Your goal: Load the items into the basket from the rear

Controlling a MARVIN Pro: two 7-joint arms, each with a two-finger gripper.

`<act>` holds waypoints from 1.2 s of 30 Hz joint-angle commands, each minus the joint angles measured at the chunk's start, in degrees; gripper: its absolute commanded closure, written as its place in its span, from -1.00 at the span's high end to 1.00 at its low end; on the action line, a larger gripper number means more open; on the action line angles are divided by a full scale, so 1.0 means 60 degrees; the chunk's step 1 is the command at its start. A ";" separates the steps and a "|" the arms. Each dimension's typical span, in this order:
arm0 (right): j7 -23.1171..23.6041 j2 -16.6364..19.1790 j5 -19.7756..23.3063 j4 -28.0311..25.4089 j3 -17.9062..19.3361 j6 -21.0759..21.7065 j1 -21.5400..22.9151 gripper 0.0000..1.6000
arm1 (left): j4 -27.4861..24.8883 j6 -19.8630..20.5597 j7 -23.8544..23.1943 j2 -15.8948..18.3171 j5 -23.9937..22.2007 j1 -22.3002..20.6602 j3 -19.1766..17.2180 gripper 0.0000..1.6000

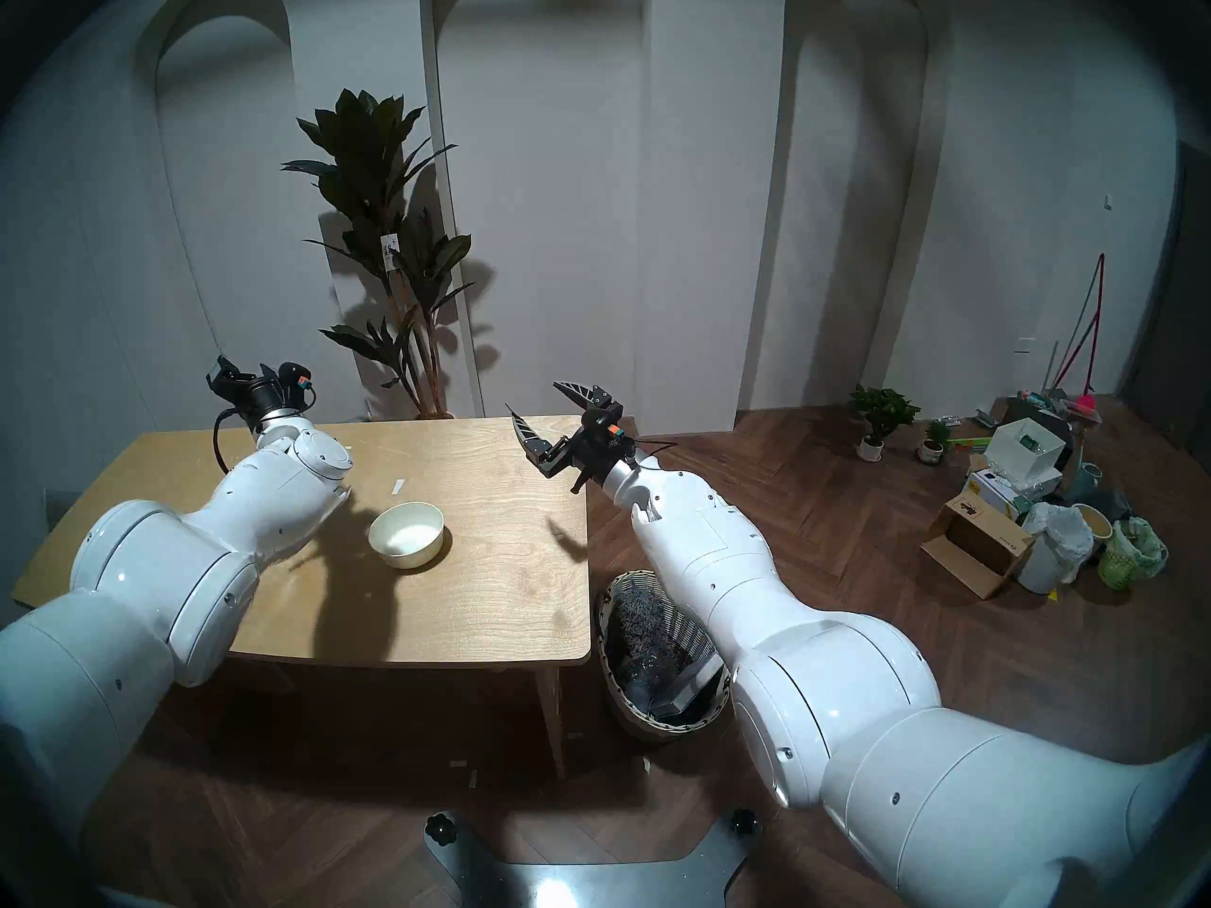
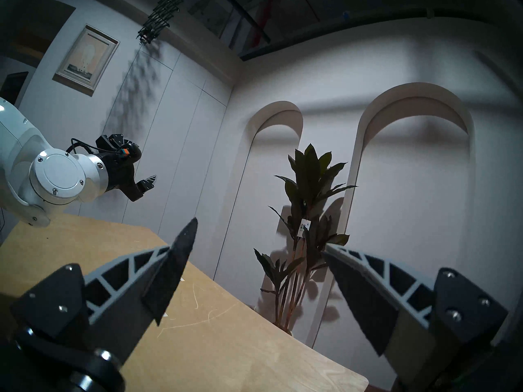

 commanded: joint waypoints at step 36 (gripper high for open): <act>0.0535 -0.0721 0.0271 -0.0718 -0.0466 0.1433 -0.0271 1.00 | -0.0265 -0.0390 -0.0311 0.0788 -0.0234 -0.0175 -0.0686 1.00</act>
